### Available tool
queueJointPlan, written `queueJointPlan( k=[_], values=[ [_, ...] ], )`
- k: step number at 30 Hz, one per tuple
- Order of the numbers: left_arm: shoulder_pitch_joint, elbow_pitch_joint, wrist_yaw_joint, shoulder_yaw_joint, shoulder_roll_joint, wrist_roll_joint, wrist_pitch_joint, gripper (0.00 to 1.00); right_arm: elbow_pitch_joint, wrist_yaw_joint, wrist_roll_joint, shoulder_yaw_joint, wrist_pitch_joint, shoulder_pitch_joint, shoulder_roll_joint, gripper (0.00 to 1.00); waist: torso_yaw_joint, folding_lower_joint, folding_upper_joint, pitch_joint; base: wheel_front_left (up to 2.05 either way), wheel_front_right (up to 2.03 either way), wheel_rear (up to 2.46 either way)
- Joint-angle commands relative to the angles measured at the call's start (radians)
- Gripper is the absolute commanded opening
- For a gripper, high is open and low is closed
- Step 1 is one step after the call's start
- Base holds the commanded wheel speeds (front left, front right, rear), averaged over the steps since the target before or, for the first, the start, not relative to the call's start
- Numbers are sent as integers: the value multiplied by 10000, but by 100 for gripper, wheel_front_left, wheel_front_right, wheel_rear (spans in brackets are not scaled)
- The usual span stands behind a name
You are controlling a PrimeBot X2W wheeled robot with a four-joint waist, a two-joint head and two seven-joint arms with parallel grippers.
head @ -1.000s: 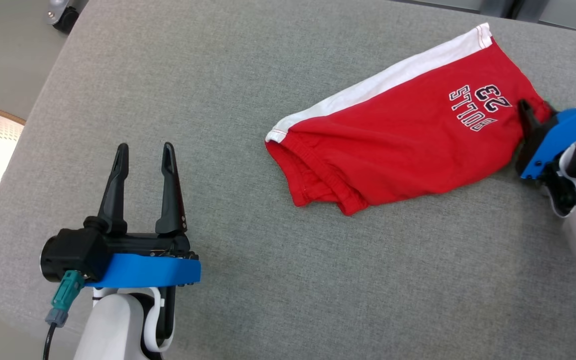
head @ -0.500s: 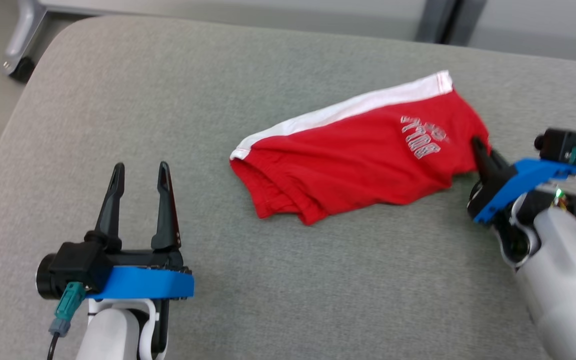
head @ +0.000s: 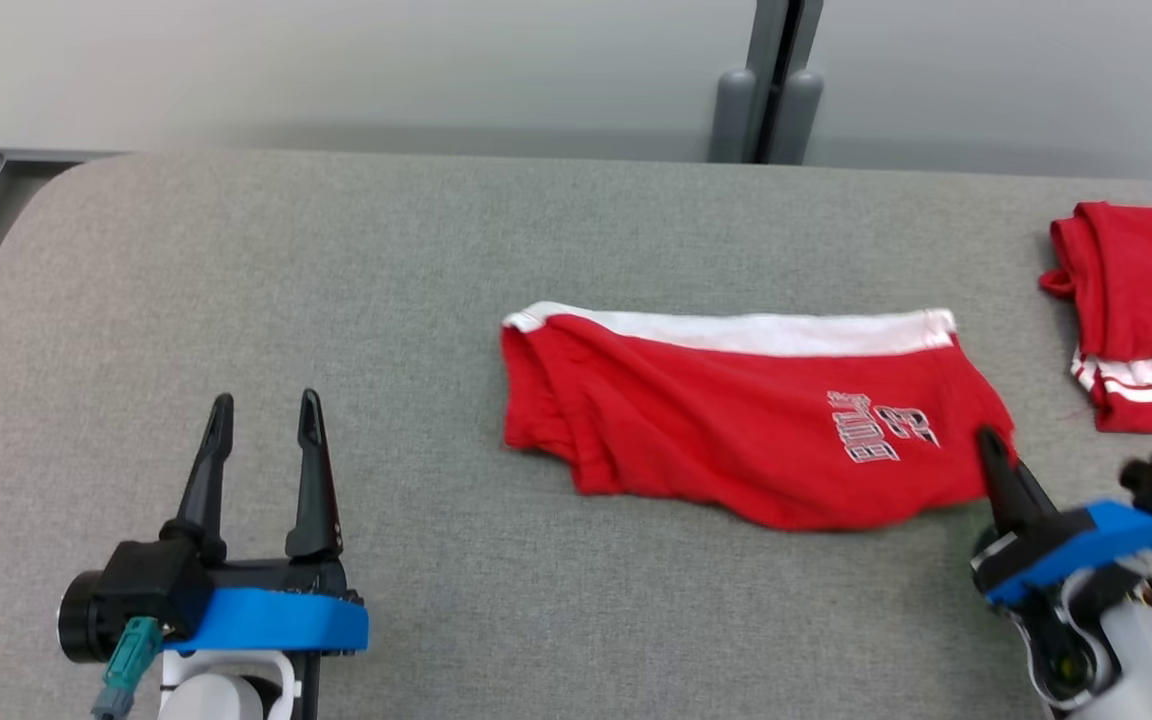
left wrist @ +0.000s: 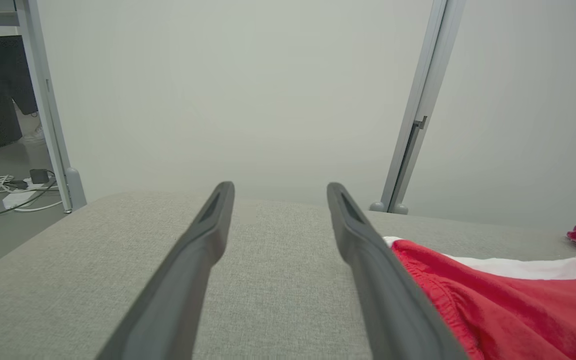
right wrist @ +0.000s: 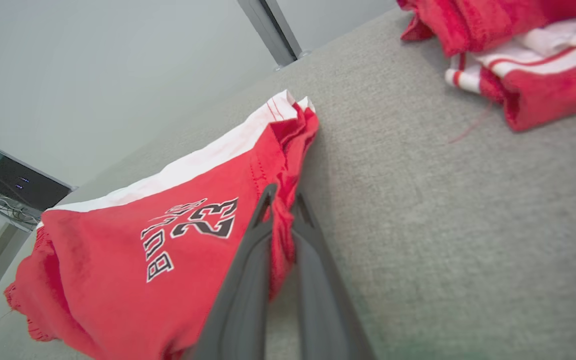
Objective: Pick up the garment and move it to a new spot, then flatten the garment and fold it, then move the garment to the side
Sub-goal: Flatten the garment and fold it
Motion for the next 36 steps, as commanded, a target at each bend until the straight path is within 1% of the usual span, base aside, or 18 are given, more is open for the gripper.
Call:
queueJointPlan(
  k=[1,6,10,15,21,24,28,32,36],
  values=[
    [155,-2,-19,25,-5,60,-43,100,-204,7,133,-294,-78,533,-97,0,-130,1,0,-198,0,0,0],
    [414,0,-72,66,-5,109,-43,100,-451,7,19,-1232,-61,1517,-219,0,-219,1,0,-381,0,0,0],
    [477,35,-123,51,-7,163,-43,100,-419,8,-192,-1834,79,1821,-92,0,-225,1,0,-443,0,0,0],
    [475,84,-127,-63,-7,133,-43,100,-623,8,-526,-2250,252,1548,210,0,-151,1,0,-446,0,0,0],
    [337,207,-153,-187,-7,89,-43,100,-1279,8,-888,-2395,433,855,762,0,4,1,0,-510,0,0,0],
    [280,273,-171,-278,-7,47,-43,100,-1664,8,-1139,-2303,569,390,1113,0,142,1,0,-534,0,0,0],
    [208,285,-147,-419,-7,-16,-43,100,-1929,8,-1460,-1879,838,-187,1521,0,364,1,0,-514,0,0,0],
    [191,278,-82,-506,-7,-85,-43,100,-1939,8,-1717,-1184,992,-625,1774,0,632,1,0,-500,0,0,0],
    [197,282,-64,-538,-9,-104,-43,100,-1791,8,-1750,-303,998,-829,1866,0,853,1,0,-499,0,0,0]
  ],
)
